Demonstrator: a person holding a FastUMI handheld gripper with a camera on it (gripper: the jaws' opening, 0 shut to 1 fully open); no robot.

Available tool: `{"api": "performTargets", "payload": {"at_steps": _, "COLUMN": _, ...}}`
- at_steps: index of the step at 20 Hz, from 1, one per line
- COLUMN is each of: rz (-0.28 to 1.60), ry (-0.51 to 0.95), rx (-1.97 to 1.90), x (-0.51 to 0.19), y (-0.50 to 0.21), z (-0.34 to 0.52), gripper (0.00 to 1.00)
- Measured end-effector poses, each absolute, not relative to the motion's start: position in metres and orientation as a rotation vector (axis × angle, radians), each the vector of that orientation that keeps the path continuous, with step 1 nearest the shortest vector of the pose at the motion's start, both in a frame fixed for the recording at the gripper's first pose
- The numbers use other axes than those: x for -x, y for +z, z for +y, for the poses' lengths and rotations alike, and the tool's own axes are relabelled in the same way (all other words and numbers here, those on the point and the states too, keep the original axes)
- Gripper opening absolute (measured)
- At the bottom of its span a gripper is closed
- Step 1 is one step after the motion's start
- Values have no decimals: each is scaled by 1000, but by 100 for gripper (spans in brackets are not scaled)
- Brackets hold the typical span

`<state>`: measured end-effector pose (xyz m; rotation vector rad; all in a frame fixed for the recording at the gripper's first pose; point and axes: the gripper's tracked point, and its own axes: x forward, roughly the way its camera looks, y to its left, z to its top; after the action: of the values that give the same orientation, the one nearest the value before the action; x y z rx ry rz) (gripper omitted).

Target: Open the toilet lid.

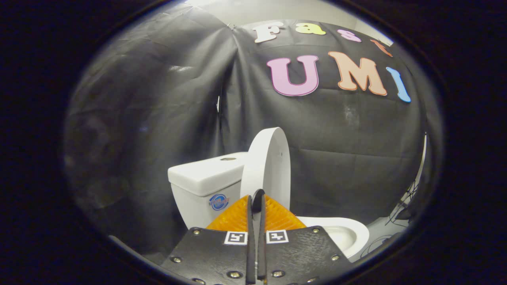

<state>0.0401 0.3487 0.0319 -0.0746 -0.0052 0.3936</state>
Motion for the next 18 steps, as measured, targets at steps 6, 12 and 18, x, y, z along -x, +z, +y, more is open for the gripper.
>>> {"api": "performTargets", "payload": {"at_steps": 6, "rz": 28, "ry": 462, "rx": 42, "x": -40, "y": 29, "z": 360, "gripper": 8}}
{"api": "performTargets", "payload": {"at_steps": 12, "rz": 96, "ry": 502, "rx": 51, "x": -38, "y": 20, "z": 352, "gripper": 19}}
{"api": "performTargets", "payload": {"at_steps": 18, "rz": 78, "ry": 528, "rx": 102, "x": -21, "y": 25, "z": 338, "gripper": 64}}
